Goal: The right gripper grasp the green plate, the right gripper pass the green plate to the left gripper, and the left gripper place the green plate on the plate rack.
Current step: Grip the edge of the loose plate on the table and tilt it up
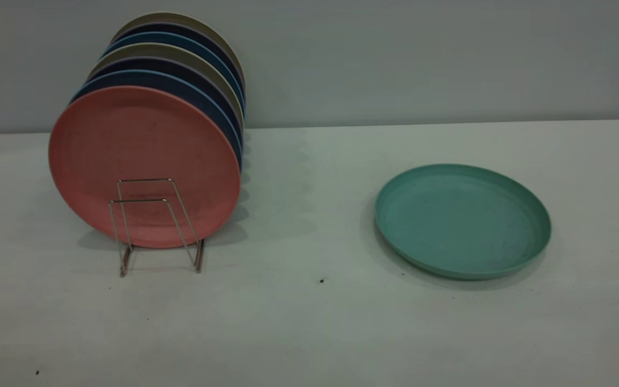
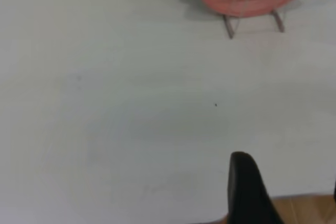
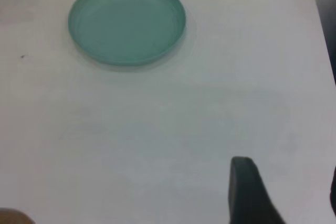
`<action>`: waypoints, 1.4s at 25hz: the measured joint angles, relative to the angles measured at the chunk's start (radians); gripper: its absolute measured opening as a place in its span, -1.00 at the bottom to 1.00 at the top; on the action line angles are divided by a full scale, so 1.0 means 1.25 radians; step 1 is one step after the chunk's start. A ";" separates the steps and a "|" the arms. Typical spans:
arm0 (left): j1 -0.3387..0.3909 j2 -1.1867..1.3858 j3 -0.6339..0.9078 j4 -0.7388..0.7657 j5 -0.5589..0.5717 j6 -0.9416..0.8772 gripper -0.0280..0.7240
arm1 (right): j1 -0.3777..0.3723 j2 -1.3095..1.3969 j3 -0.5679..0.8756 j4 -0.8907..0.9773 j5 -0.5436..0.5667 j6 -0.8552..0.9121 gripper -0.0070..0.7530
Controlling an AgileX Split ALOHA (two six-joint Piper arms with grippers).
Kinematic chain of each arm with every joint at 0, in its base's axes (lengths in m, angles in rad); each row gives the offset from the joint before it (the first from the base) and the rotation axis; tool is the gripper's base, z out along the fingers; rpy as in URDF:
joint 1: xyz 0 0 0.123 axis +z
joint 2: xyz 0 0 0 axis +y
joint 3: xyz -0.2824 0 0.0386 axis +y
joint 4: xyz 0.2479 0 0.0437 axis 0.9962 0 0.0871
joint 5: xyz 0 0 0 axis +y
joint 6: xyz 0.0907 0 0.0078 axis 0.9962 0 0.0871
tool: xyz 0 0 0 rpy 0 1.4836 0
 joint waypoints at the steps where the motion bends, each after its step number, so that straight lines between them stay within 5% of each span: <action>1: 0.000 0.032 -0.014 0.007 -0.014 -0.009 0.27 | 0.000 0.026 -0.009 0.001 -0.006 0.000 0.12; 8: 0.000 0.358 -0.136 0.013 -0.140 0.026 0.59 | 0.000 0.323 -0.090 0.033 -0.160 -0.010 0.41; 18: 0.000 0.815 -0.306 -0.036 -0.254 0.097 0.63 | 0.000 0.780 -0.142 0.303 -0.331 -0.235 0.45; 27: -0.011 1.126 -0.386 -0.337 -0.373 0.317 0.63 | 0.000 1.170 -0.183 0.682 -0.460 -0.558 0.46; 35: -0.139 1.296 -0.418 -0.580 -0.450 0.564 0.63 | -0.020 1.432 -0.312 0.791 -0.477 -0.648 0.46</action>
